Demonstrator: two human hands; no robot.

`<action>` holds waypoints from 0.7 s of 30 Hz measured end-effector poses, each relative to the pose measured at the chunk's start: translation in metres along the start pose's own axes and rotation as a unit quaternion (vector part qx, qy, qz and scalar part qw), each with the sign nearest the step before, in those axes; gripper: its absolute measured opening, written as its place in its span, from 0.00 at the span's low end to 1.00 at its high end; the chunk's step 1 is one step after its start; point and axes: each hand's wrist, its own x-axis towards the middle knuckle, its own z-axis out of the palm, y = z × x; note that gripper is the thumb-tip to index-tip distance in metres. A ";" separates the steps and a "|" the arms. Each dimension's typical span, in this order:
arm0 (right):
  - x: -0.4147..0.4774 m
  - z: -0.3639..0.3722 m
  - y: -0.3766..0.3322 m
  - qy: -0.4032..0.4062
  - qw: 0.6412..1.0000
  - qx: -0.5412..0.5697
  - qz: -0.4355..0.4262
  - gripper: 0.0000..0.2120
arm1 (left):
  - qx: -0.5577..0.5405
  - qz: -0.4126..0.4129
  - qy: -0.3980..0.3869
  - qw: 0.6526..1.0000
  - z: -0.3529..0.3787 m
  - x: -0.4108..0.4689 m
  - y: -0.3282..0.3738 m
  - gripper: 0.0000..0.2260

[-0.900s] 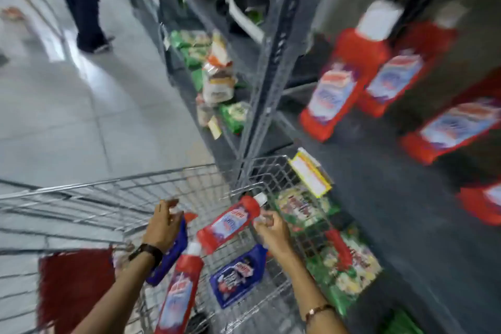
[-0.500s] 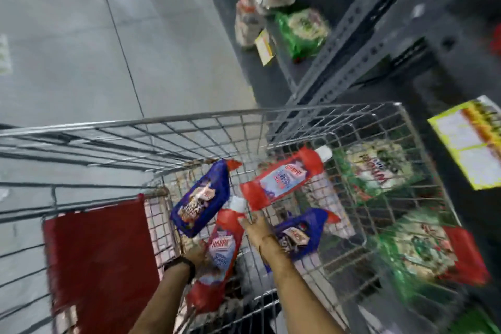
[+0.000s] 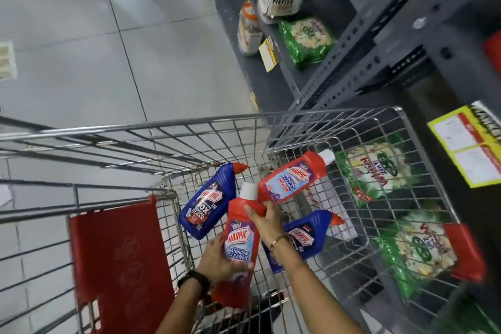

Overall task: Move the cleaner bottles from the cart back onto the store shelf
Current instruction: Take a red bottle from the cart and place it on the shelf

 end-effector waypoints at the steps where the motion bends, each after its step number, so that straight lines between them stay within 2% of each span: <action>1: -0.005 -0.013 -0.013 0.003 1.000 0.004 -0.024 0.24 | -0.018 0.024 -0.015 0.999 -0.002 -0.005 0.011 0.44; 4: -0.026 -0.058 -0.056 0.038 0.994 0.020 -0.104 0.21 | -0.015 0.108 -0.045 0.993 -0.007 -0.021 0.054 0.43; 7: -0.057 -0.107 -0.101 0.074 0.979 0.085 -0.167 0.19 | -0.019 0.189 -0.034 0.981 -0.008 -0.043 0.104 0.40; 10: -0.093 -0.153 -0.144 0.132 0.944 0.170 -0.251 0.09 | -0.065 0.258 -0.044 0.963 -0.005 -0.065 0.159 0.30; 13: -0.133 -0.190 -0.180 0.168 0.898 0.247 -0.324 0.08 | -0.138 0.305 -0.052 0.941 0.002 -0.090 0.211 0.15; 14: -0.146 -0.200 -0.189 0.175 0.885 0.260 -0.344 0.08 | -0.150 0.323 -0.058 0.933 0.004 -0.099 0.225 0.14; 18: -0.194 -0.229 -0.217 0.198 0.840 0.287 -0.415 0.10 | -0.172 0.385 -0.071 0.904 0.017 -0.139 0.268 0.13; 21: -0.220 -0.244 -0.226 0.204 0.829 0.298 -0.427 0.10 | -0.187 0.424 -0.076 0.883 0.026 -0.161 0.282 0.13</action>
